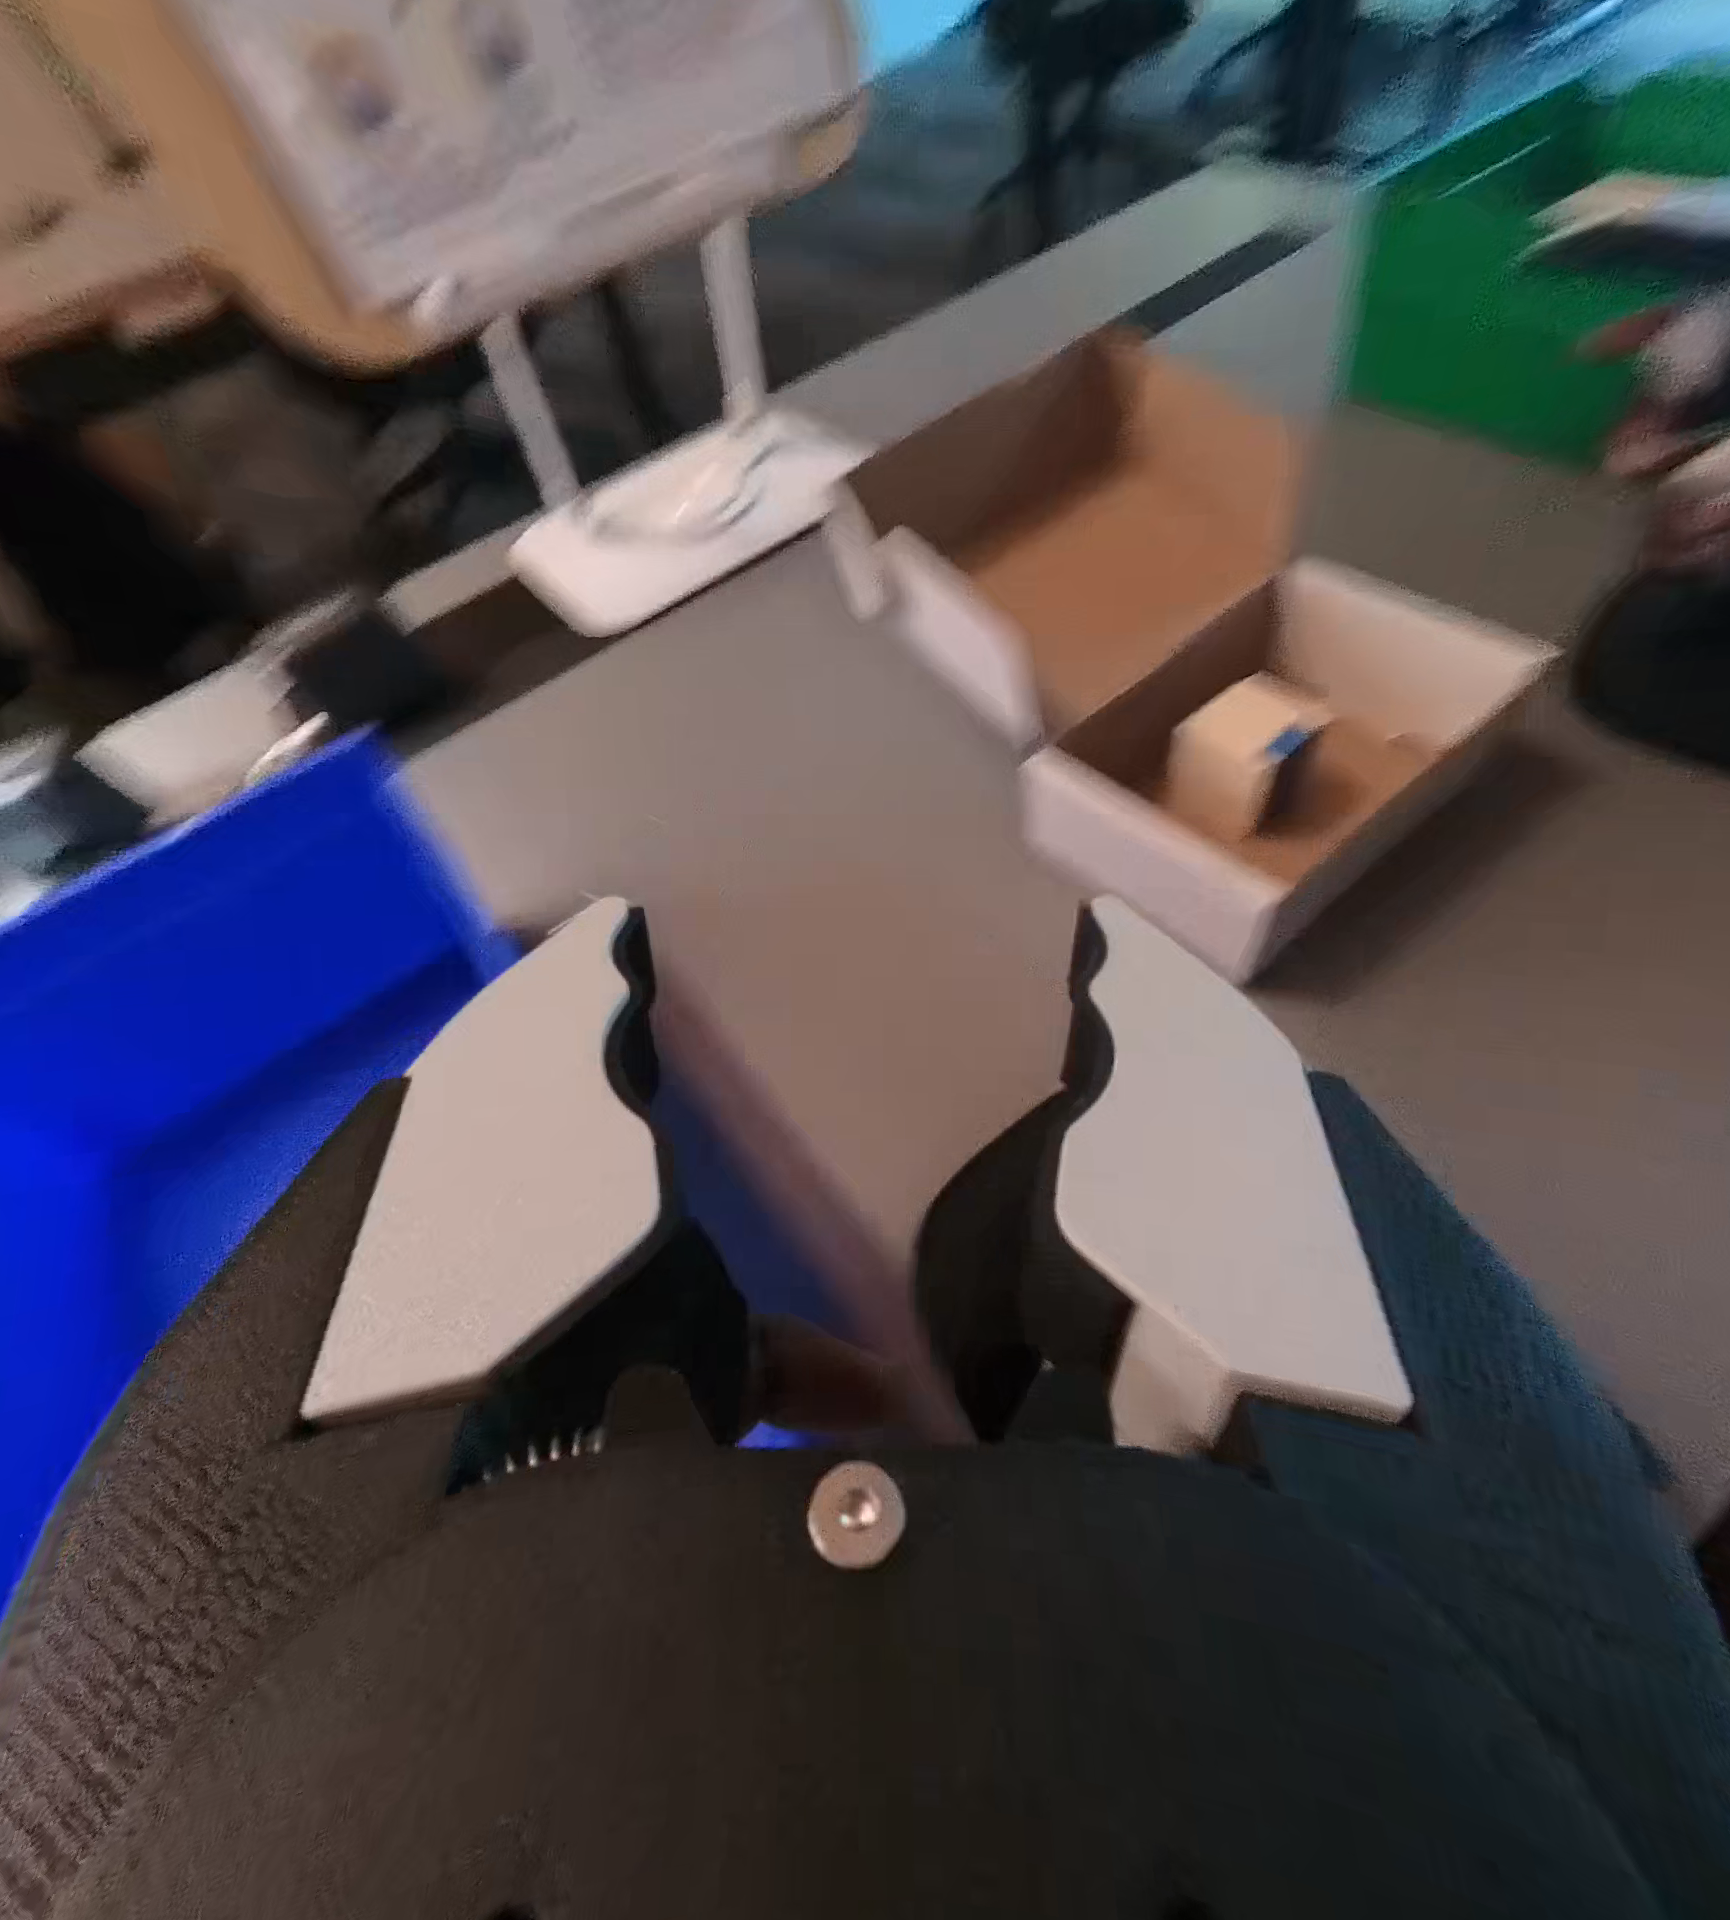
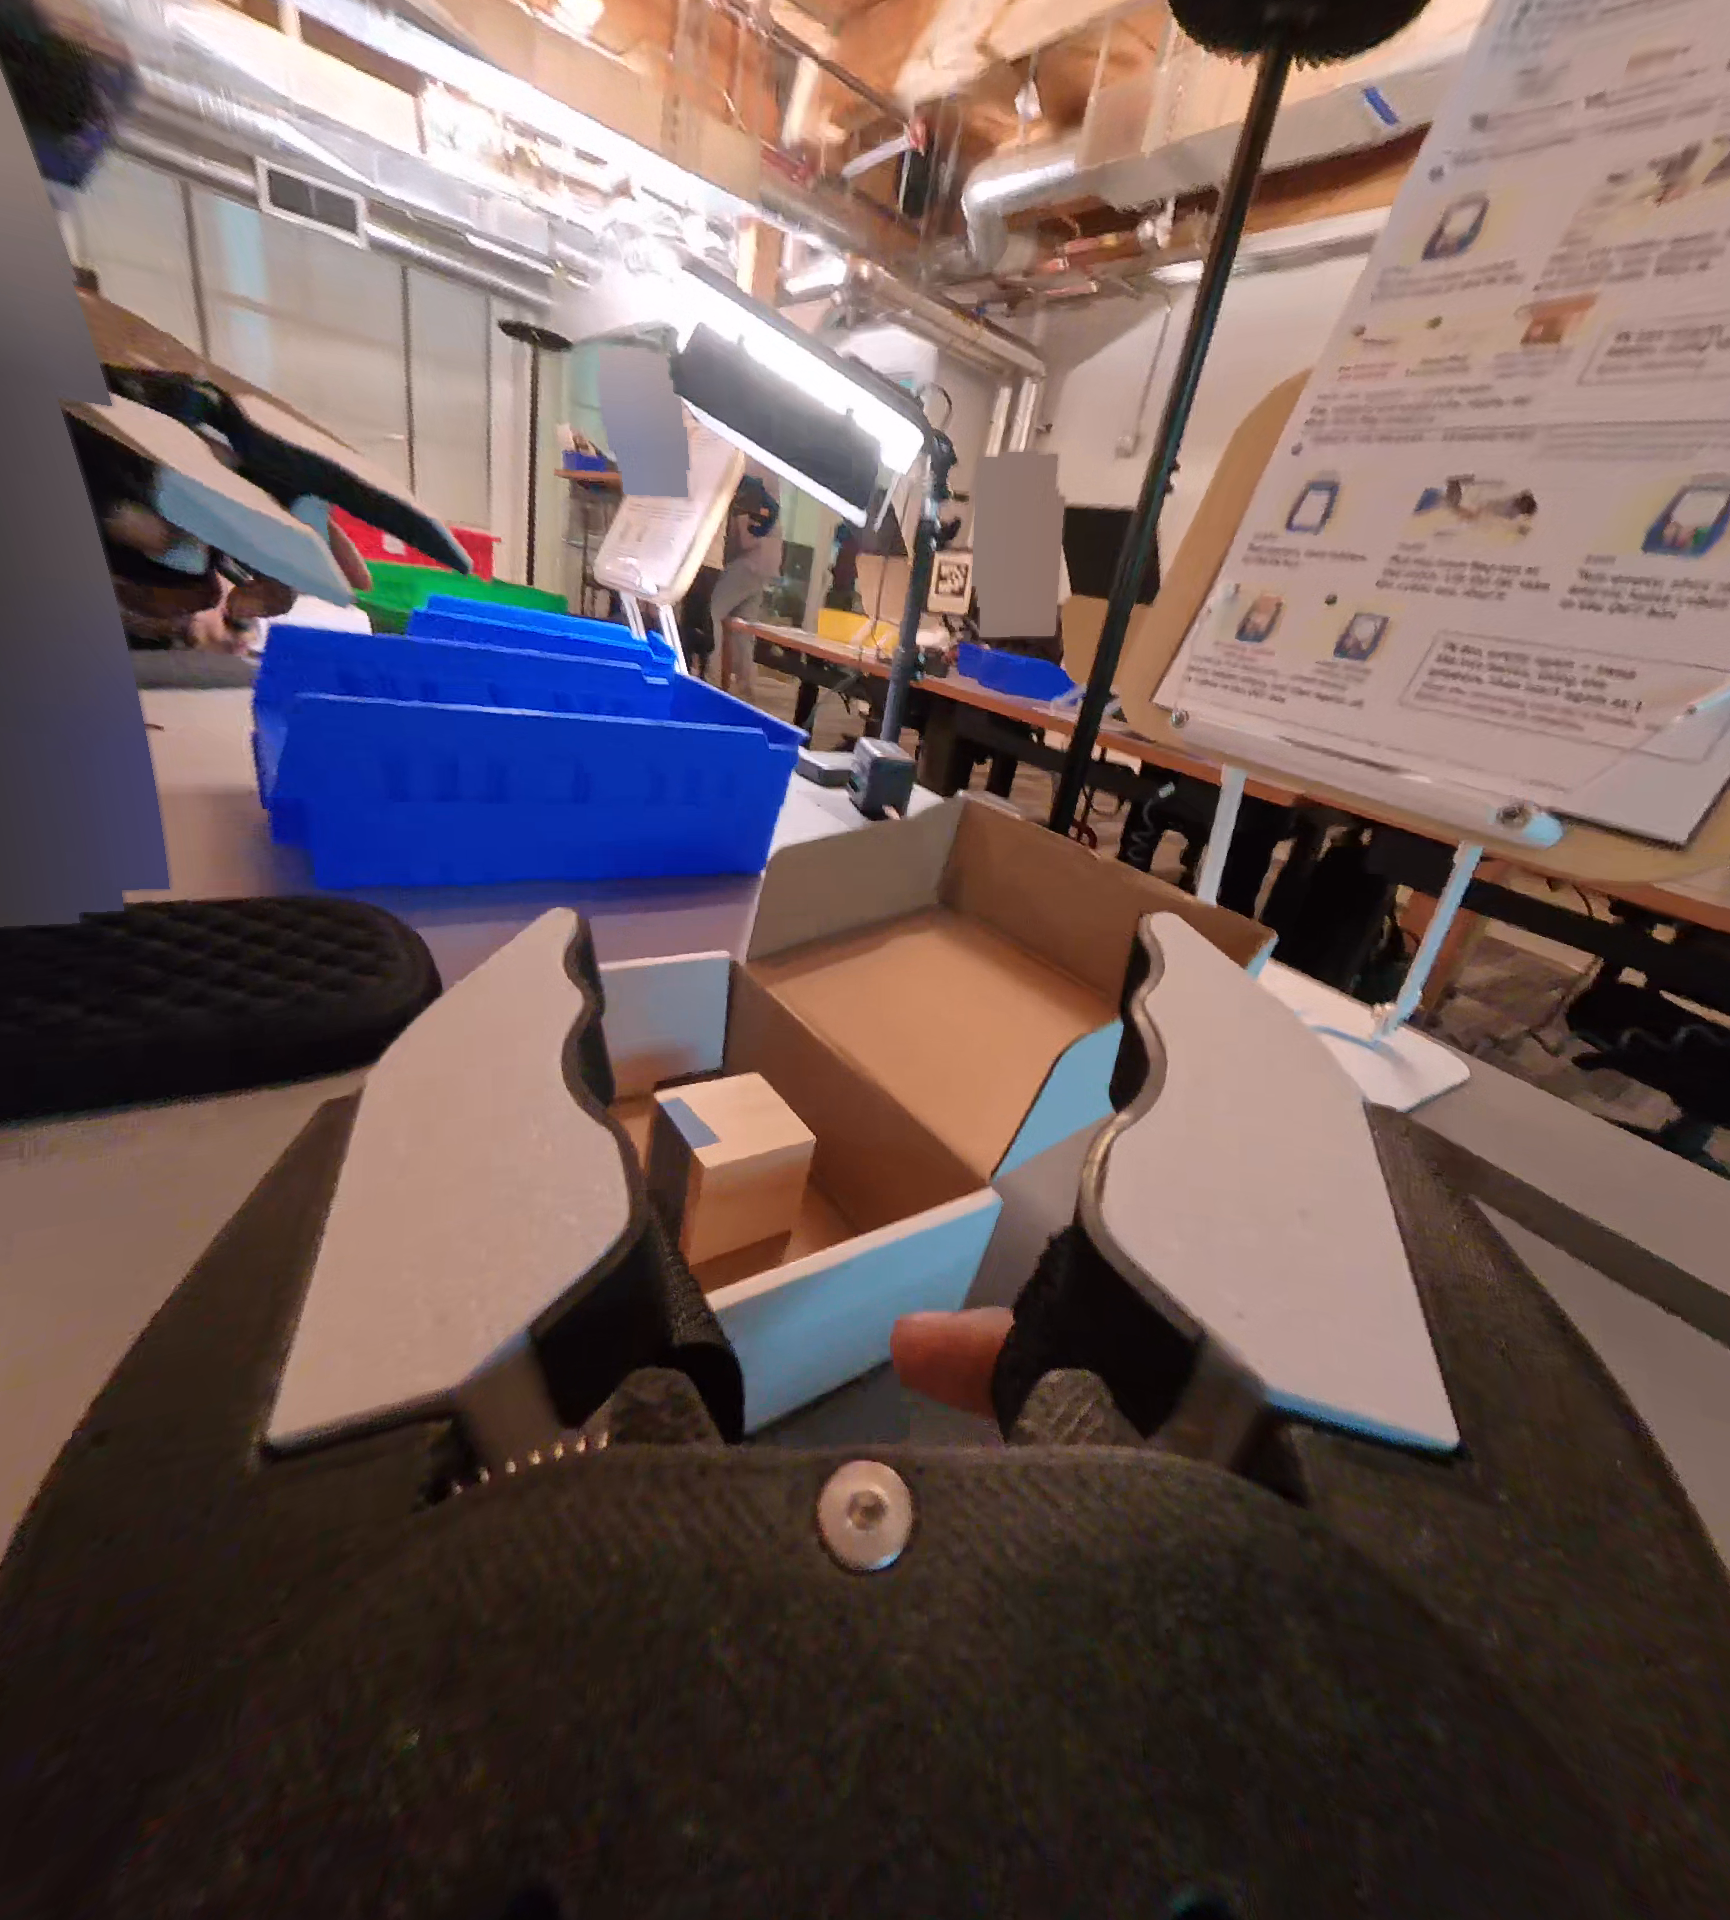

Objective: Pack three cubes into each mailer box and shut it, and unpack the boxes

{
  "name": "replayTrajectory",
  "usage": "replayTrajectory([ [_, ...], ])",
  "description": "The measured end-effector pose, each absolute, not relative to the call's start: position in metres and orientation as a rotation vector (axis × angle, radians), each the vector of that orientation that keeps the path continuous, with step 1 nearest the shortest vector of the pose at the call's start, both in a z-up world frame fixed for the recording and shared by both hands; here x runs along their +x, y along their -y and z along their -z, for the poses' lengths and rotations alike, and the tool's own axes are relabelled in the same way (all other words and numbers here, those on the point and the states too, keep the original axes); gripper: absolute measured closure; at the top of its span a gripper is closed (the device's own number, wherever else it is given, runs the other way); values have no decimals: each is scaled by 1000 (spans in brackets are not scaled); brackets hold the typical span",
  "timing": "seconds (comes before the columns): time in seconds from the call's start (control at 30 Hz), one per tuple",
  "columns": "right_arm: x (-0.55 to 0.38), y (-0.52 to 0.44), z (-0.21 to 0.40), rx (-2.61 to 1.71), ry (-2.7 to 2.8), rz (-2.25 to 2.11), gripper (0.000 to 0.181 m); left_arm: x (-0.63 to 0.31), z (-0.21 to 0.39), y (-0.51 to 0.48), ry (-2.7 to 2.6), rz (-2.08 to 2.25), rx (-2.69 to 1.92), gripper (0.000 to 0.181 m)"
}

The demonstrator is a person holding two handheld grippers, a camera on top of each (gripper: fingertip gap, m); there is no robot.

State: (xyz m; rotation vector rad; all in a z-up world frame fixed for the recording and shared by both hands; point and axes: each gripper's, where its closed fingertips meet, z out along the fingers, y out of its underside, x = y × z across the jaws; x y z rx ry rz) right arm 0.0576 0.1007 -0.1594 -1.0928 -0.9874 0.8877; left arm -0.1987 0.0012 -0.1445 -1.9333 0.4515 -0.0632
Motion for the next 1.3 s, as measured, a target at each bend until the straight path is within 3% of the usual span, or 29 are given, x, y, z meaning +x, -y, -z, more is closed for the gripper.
replayTrajectory([
  [0.13,58,-102,159,-1091,984,-873,85,-303,178,13,-150,-286,-2185,115],
  [0.3,56,-103,165,-1115,994,-879,84,-353,236,11,4,-264,-2398,124],
  [0.67,52,-96,166,-1081,1041,-867,84,-349,284,12,-14,-160,-2626,127],
  [0.73,52,-96,167,-1082,1052,-859,84,-351,291,13,-15,-174,-2662,135],
  [0.77,51,-95,167,-1081,1053,-859,84,-351,292,13,-22,-172,-2668,149],
  [0.87,52,-95,167,-1082,1053,-860,84,-350,292,12,-42,-163,-2663,153],
  [1.03,51,-95,169,-1083,1063,-854,84,-358,255,-2,21,-206,-2404,153],
  [1.3,47,-89,169,-1030,1106,-795,83,-279,111,-32,-144,-86,-1614,153],
])
